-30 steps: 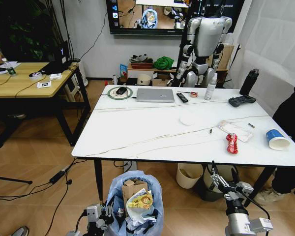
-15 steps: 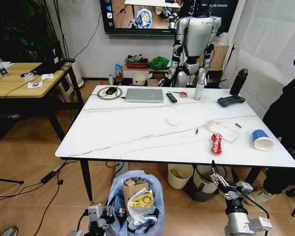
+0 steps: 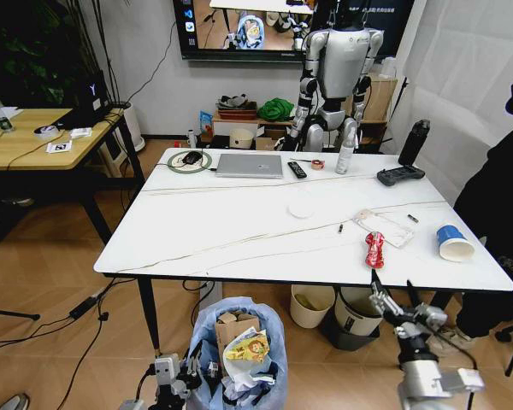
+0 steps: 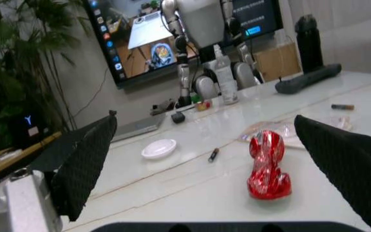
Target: Pick up the trash bin and place the trash from the table into it.
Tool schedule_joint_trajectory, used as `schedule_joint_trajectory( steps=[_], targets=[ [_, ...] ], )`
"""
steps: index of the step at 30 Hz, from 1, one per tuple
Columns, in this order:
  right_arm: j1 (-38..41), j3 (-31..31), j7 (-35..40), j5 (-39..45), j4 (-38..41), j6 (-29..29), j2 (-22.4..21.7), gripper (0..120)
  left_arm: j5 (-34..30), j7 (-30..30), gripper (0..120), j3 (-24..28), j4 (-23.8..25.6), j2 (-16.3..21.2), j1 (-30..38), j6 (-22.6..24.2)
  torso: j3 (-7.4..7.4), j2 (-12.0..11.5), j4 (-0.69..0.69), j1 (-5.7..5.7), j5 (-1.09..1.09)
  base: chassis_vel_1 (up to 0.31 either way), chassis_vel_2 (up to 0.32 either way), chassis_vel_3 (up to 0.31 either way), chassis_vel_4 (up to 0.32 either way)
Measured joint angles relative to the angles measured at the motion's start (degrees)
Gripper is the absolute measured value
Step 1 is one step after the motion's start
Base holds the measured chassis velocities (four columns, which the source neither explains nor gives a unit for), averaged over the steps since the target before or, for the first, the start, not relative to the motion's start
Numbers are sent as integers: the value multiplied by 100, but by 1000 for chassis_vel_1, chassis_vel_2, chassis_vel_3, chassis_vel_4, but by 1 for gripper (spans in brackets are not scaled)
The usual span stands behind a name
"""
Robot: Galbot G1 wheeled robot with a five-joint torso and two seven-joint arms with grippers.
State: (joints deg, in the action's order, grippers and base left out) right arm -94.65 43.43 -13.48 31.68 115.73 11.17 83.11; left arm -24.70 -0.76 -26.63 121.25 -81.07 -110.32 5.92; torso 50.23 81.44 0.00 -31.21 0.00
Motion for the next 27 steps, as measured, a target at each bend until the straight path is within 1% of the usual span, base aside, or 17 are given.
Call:
schedule_joint_trajectory(
  steps=[1,2,3,6,10,11,13,14,15,16,17,18,22,23,25,27],
  targets=[
    [8,2,69,-11,10,-14,-147,100,6,0,1,-6,0,-10,-9,0,0,0,-1,0,2,0,0,0,0],
    [8,2,69,-11,10,-14,-147,100,6,0,1,-6,0,-10,-9,0,0,0,-1,0,2,0,0,0,0],
    [6,-9,153,-43,18,-31,-242,100,10,0,1,-17,1,-23,-17,-1,0,0,0,0,1,0,0,0,0],
    [26,-73,503,-120,136,-288,-526,100,24,0,1,-45,13,-55,-47,-3,0,0,-3,0,2,0,0,0,0],
    [72,-94,627,-126,164,-381,-605,100,31,0,1,-51,16,-63,-57,-4,0,0,-3,0,2,0,0,0,0],
    [266,-187,989,-161,191,-594,-862,100,59,0,1,-66,24,-79,-85,-9,0,0,-2,1,1,0,0,0,0],
    [654,-329,1372,-37,132,-1004,-1405,100,97,0,1,-95,32,-98,-119,-14,0,0,0,1,2,0,0,0,0],
    [901,-443,1442,205,-11,-1219,-1907,100,121,0,1,-128,42,-107,-154,-19,0,0,1,0,0,0,0,0,0],
    [901,-443,1442,205,-11,-1219,-1907,100,121,0,1,-128,42,-107,-154,-19,0,0,1,0,0,0,0,0,0],
    [994,-503,1466,307,-64,-1290,-2089,100,129,-1,1,-142,51,-117,-177,-21,1,0,0,0,0,0,0,0,0],
    [1220,-669,1549,603,-161,-1484,-2439,100,147,-12,1,-182,80,-124,-234,-38,1,0,0,0,2,0,0,0,0],
    [1408,-800,1604,885,-217,-1635,-2649,100,155,-23,1,-222,106,-135,-278,-49,1,0,0,0,1,0,0,0,0],
    [2026,-1251,1635,1520,-450,-1914,-3068,100,157,-33,1,-330,165,-188,-359,-59,1,0,-1,0,1,0,0,0,0],
    [2026,-1251,1635,1520,-450,-1914,-3068,100,157,-33,1,-330,165,-188,-359,-59,1,0,-1,0,1,0,0,0,0],
    [2329,-1464,1623,1638,-573,-1956,-3179,100,170,-33,1,-351,169,-205,-379,-61,1,0,-1,0,1,0,0,0,0],
    [2877,-1883,1555,1776,-793,-1997,-3312,100,180,-35,1,-396,215,-249,-415,-61,1,0,-1,0,0,0,0,0,0]
  ],
)
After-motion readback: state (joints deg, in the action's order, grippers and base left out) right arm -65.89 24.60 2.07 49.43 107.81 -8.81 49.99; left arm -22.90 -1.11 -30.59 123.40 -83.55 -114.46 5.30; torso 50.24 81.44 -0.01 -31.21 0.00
